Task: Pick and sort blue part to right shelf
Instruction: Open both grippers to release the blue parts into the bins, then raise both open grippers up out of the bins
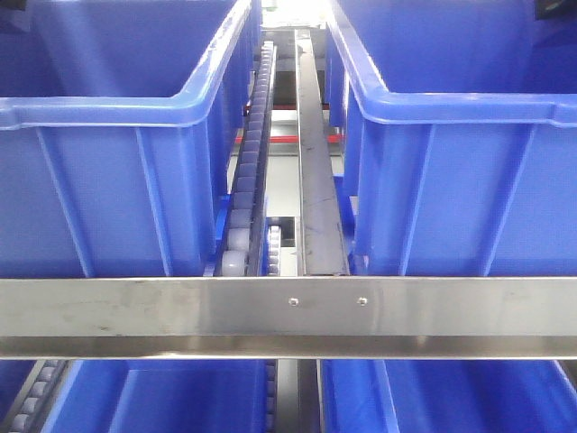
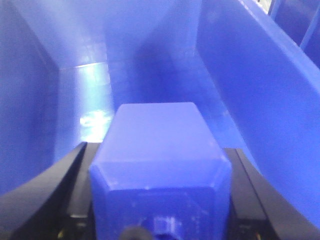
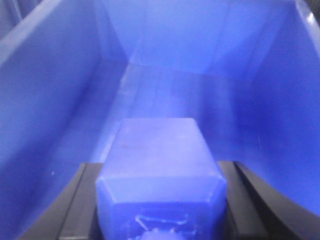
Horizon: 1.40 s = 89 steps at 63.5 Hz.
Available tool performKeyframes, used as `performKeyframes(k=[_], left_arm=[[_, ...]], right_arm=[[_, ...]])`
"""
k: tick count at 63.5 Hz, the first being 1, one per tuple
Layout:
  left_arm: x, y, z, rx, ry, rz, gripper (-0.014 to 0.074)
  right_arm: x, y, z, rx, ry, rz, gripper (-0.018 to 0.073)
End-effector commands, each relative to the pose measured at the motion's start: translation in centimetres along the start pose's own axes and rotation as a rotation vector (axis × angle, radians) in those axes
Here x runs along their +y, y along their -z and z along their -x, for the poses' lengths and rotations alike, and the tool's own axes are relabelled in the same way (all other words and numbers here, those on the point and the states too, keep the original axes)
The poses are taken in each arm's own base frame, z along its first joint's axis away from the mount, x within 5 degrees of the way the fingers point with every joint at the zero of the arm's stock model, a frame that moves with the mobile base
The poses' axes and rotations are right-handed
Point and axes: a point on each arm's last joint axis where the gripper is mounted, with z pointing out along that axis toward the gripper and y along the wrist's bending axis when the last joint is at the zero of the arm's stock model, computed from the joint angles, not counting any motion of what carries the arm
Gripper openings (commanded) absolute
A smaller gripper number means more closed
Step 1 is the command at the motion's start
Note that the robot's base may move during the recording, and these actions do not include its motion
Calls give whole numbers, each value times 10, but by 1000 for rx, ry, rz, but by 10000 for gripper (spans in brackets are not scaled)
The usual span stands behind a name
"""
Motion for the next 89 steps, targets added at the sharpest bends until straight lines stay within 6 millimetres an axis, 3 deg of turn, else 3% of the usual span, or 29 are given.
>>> performKeyframes(k=[1,21,26,33,37,50,60,65,72,79,89], left_arm=[[2,8,25,-152,11,25,338],[2,8,25,-150,11,24,345],[1,8,24,-142,11,22,441],[1,8,24,-141,11,21,625],[1,8,24,-138,12,21,683],[1,8,24,-138,12,21,673],[1,8,24,-138,12,21,618],[1,8,24,-138,12,21,544],[1,13,27,-154,52,19,372],[2,15,29,-172,100,21,134],[2,14,28,-164,100,19,137]], right_arm=[[-1,6,27,-149,1,-7,266],[-1,6,26,-146,1,-7,273],[-1,6,26,-146,1,-7,342],[-1,6,26,-146,1,-7,537],[-1,6,26,-139,1,-7,629],[0,6,21,-93,1,-2,589],[0,6,22,-94,0,-3,589],[0,7,22,-92,0,-2,547],[0,10,23,-91,0,-1,325],[0,11,23,-84,-1,0,30],[0,11,23,-86,-15,-1,75]])
